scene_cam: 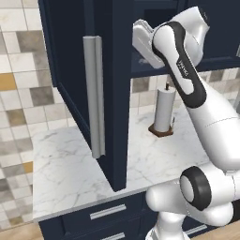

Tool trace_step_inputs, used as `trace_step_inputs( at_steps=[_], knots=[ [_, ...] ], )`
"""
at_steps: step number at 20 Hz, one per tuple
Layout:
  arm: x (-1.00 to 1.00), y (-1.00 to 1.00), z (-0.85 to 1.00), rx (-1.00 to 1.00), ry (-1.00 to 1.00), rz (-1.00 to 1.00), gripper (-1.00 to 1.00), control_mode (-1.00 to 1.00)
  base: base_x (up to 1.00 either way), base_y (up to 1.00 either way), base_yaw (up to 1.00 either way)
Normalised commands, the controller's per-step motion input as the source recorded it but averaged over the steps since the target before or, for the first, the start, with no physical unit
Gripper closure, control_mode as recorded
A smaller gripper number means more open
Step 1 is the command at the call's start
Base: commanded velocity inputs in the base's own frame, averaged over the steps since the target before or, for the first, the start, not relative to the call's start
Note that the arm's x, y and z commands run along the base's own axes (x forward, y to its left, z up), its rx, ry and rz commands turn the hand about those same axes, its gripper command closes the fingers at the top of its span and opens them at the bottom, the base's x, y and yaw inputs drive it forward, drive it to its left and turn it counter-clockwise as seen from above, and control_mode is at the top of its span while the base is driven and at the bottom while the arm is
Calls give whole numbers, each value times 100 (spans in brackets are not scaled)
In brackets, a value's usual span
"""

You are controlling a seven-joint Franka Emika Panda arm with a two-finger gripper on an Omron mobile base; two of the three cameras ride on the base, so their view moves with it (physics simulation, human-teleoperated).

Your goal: There is a bowl on the dining counter. Grab a lemon wedge from the fridge and place it in the bowl. Then get the liquor bottle and glass cup from the cabinet and place them next to the bowl.

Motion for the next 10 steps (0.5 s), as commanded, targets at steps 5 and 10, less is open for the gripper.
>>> trace_step_inputs(
  at_steps=[5,10],
  knots=[
    [52,1,0,2,0,-4,-100,-100,0,0,0],
    [48,9,0,2,0,-2,-100,-100,0,0,0]
  ],
)
